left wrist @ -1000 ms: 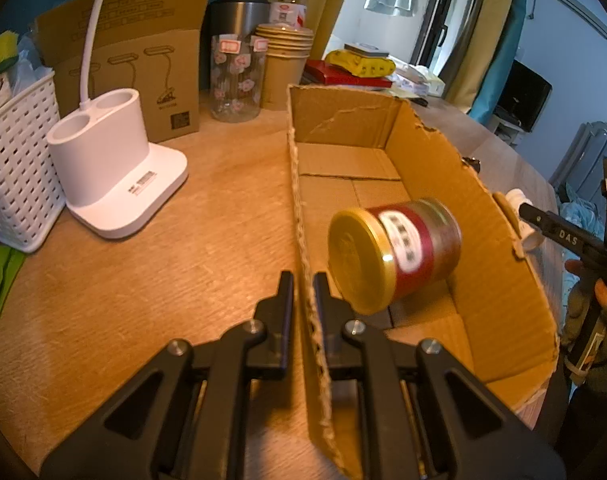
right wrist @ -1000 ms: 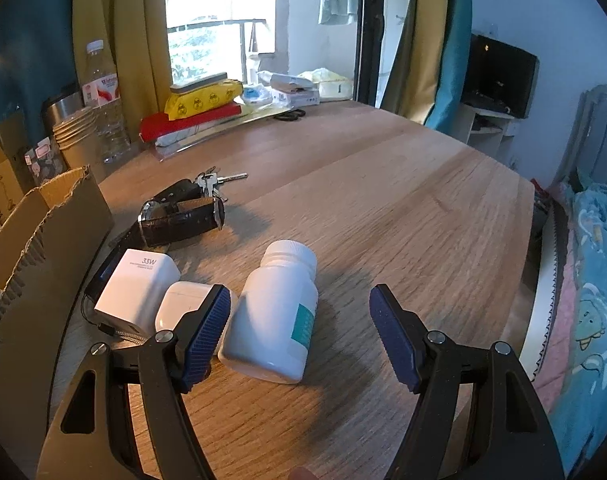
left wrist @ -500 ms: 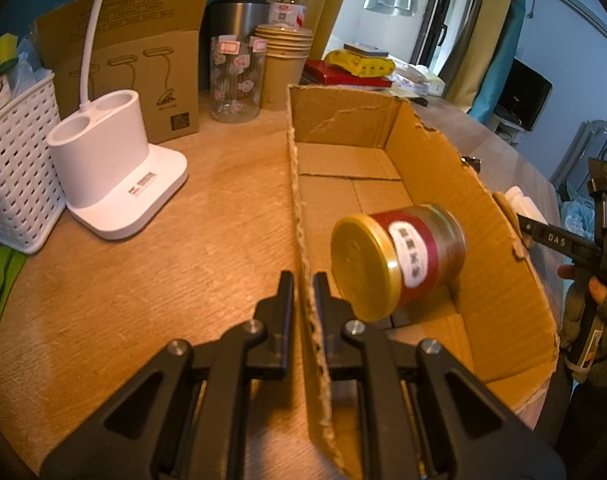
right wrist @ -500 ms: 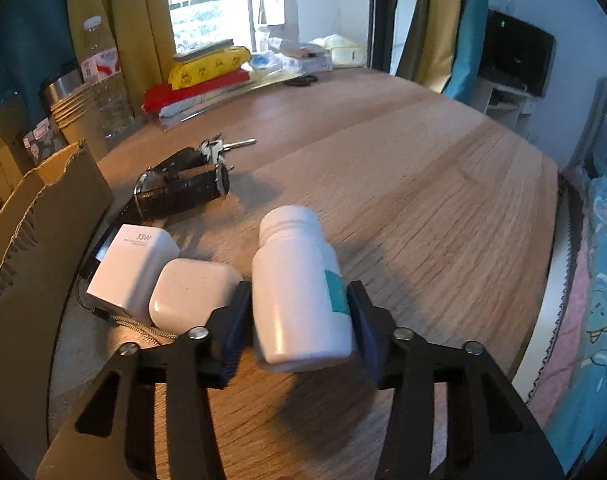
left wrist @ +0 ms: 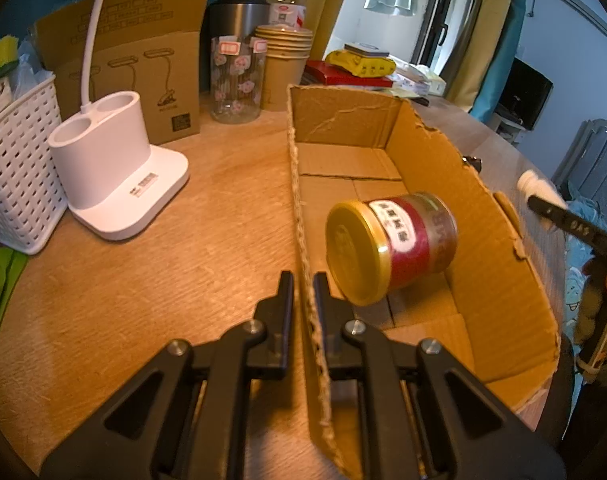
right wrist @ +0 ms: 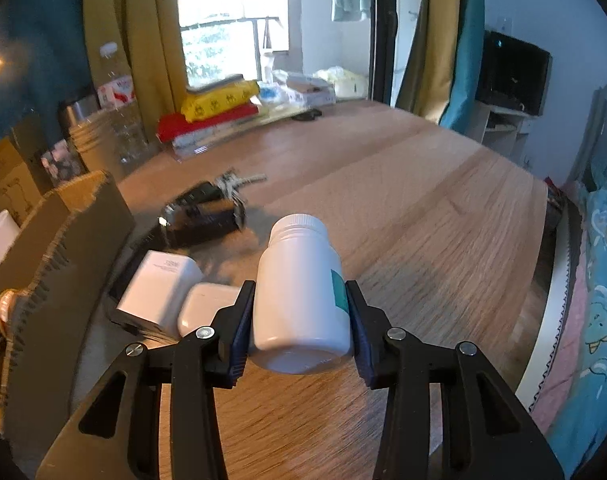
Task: Organize rigid objects
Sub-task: 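Carry the pill bottle into the box beside the tin and release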
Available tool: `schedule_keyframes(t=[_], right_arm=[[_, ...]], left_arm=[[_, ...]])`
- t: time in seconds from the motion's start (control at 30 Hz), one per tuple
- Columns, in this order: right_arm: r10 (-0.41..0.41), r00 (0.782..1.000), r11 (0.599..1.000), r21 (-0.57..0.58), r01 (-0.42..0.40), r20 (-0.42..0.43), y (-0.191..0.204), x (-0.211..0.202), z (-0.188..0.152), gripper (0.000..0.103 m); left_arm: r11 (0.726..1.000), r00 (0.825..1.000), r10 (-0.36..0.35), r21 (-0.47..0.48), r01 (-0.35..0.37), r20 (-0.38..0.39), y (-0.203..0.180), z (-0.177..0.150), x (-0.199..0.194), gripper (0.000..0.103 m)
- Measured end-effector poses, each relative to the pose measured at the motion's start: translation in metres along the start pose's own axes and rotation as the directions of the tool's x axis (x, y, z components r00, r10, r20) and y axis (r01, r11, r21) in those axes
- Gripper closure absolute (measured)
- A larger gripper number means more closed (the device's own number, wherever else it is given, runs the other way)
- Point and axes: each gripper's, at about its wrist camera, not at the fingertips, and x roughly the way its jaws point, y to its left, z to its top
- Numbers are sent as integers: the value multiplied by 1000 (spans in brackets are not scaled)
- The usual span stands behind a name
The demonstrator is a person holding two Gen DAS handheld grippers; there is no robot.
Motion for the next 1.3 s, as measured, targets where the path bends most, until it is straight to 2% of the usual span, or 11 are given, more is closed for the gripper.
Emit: schedule_keyframes(t=[0.27, 0.43, 0.73, 1.3], right_arm=[[93, 989, 994, -74, -85, 111, 42, -48, 25, 58], [166, 977, 979, -143, -146, 137, 77, -64, 33, 58], [238, 964, 951, -228, -206, 121, 125, -62, 37, 58], [274, 961, 917, -311, -248, 43, 181, -28, 29, 58]], left_arm=[[1000, 1000, 0, 0, 0, 0, 1, 0, 0, 93], [1000, 1000, 0, 0, 0, 0, 0, 0, 0, 93], [1000, 1000, 4, 2, -4, 2, 2, 1, 0, 93], [1000, 1000, 5, 4, -5, 2, 2, 1, 0, 93]])
